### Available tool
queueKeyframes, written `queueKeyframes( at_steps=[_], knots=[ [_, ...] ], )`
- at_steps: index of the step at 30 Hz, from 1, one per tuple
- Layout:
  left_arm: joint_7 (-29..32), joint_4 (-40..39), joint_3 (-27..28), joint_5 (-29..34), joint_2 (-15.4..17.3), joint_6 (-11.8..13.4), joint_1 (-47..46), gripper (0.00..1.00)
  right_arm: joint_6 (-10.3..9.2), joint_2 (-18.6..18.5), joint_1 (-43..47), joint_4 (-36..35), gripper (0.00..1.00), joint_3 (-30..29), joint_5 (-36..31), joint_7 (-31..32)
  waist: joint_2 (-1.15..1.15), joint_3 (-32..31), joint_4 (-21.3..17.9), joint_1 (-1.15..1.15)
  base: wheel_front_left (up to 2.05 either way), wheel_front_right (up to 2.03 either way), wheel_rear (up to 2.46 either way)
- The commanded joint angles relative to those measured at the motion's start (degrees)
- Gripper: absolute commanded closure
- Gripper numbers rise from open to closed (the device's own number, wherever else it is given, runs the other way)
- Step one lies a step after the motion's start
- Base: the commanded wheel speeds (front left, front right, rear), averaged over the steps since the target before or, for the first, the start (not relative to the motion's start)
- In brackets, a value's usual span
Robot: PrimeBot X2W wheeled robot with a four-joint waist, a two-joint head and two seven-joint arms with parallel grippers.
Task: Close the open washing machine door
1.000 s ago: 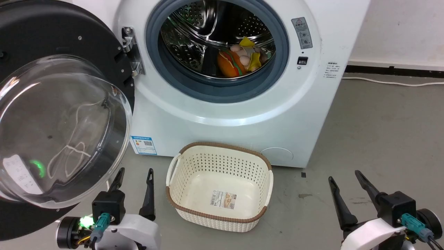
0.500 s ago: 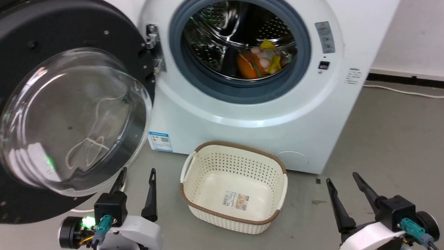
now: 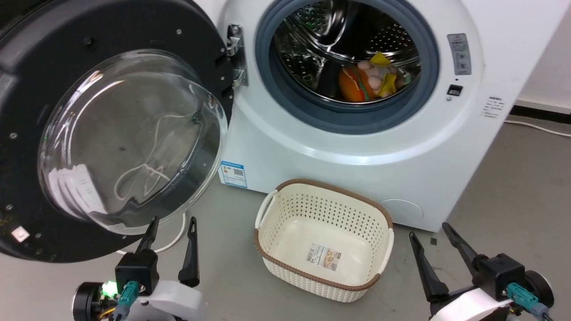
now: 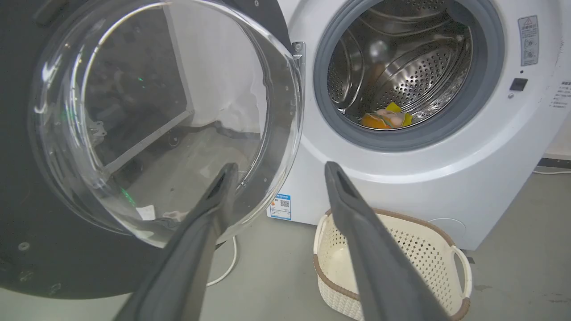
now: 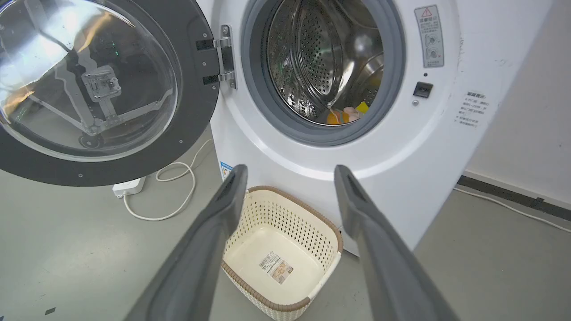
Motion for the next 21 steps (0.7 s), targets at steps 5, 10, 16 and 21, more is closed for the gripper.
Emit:
queueKeyframes(
  at_steps=[5, 10, 16, 21],
  knots=[
    [-1.12, -0.87, 0.45, -0.63, 0.07, 0.88, 1.77, 0.0, 0.02, -1.0, -1.27, 1.13, 0.0, 1.62, 1.11, -1.1, 0.0, 0.38, 1.69, 0.0, 0.0, 0.0, 0.0],
    [-1.72, -1.46, 0.77, -0.84, 0.04, 1.24, 2.51, 0.0, 0.02, -1.51, -1.96, 1.92, 0.0, 3.01, 1.67, -1.7, 0.0, 0.5, 2.96, 0.0, 0.0, 0.0, 0.0],
    [-2.44, -1.81, 1.07, -1.07, 0.0, 1.41, 3.05, 0.0, 0.02, -2.03, -2.49, 2.59, 0.0, 4.49, 2.46, -2.41, 0.0, 0.47, 4.36, 0.0, 0.0, 0.0, 0.0],
    [-3.04, -1.99, 1.24, -1.1, -0.01, 1.41, 3.11, 0.0, 0.02, -2.26, -2.54, 2.93, 0.0, 5.44, 2.94, -3.01, 0.0, 0.4, 5.5, 0.0, 0.0, 0.0, 0.0]
  ],
)
